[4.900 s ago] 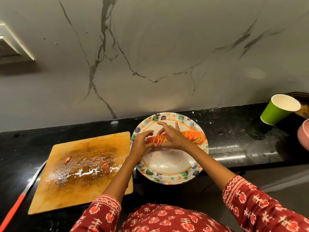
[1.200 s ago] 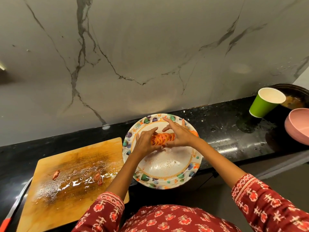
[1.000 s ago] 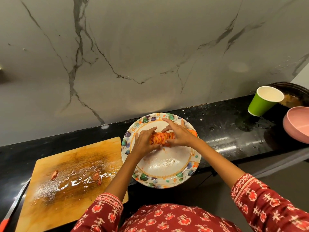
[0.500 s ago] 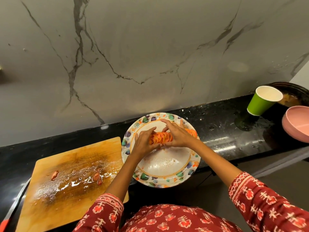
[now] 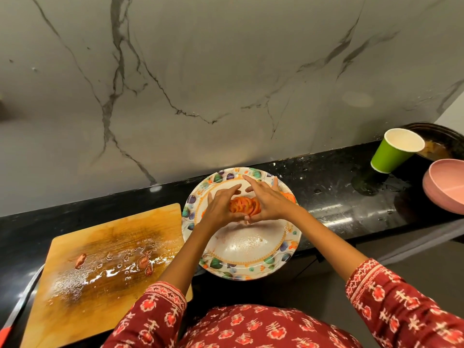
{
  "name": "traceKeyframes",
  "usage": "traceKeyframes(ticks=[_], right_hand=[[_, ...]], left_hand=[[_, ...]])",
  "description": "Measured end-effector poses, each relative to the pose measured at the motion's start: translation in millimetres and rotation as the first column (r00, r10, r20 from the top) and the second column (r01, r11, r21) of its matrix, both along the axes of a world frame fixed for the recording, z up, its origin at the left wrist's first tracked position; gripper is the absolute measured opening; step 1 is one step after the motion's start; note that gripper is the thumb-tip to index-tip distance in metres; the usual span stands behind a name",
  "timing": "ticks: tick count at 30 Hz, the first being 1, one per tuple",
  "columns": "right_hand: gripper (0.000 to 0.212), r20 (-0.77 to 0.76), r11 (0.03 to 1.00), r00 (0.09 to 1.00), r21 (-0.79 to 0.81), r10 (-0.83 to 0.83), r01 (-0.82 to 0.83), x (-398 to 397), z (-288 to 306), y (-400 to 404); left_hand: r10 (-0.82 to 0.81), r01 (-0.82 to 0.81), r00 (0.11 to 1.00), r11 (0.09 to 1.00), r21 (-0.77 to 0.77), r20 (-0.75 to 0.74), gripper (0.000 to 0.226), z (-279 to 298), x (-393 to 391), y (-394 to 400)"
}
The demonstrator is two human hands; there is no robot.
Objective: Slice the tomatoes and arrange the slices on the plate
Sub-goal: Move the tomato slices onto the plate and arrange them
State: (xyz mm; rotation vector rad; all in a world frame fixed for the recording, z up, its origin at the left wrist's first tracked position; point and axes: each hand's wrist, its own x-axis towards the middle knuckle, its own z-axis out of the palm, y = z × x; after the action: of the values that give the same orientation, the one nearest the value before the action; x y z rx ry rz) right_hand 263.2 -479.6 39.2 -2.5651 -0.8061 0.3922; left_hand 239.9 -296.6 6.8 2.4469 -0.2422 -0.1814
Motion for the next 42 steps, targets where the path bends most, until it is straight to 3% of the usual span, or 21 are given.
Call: traceKeyframes(ticks=[6,10,14,17,23,30,38,42], right_hand=[[0.105,0.079,0.996,0.994,0.064,-0.069,0.064,-3.5,-5.0,-17.8],[0.101,0.089,0.988,0.991,0.129,-0.1,0.088,-7.4,-5.2,-20.8],[0.099,0.098,0.987,0.99,0.133,-0.102,0.089,-8.5,-5.5,-19.0],[0.101,0.1,0.99,0.991,0.115,-0.088,0.077,-7.4,-8.3,-15.6],[0.102,0.039,0.989,0.995,0.123,-0.091,0.085,-4.0,-10.5,-9.3],[0.101,0.022,0.995,0.998,0.076,-0.062,0.061,-5.9,-7.6,-2.0],[0.102,0.159,0.993,0.982,0.083,-0.1,0.088,-9.9,-12.9,-4.7],[0.106,0.089,0.997,0.994,0.045,-0.062,0.058,-10.0,-10.4,-6.1]], left_hand=[[-0.156,0.18,0.981,0.957,0.228,-0.119,0.084,24.8,6.6,-17.5],[-0.174,0.208,0.975,0.931,0.3,-0.136,0.084,30.0,10.3,-17.4],[-0.131,0.151,0.986,0.964,0.221,-0.105,0.081,26.0,8.7,-13.2],[-0.059,0.064,0.995,0.995,0.073,-0.075,0.079,16.9,4.8,-6.4],[0.025,-0.036,0.995,0.993,-0.115,-0.093,0.079,15.5,1.6,-0.5],[0.03,-0.04,0.996,0.992,-0.122,-0.086,0.08,15.3,1.4,-2.0],[0.041,-0.046,0.997,0.995,-0.088,-0.06,0.077,13.8,1.2,-3.7],[0.041,-0.047,0.997,0.995,-0.083,-0.064,0.077,10.9,3.6,-2.7]])
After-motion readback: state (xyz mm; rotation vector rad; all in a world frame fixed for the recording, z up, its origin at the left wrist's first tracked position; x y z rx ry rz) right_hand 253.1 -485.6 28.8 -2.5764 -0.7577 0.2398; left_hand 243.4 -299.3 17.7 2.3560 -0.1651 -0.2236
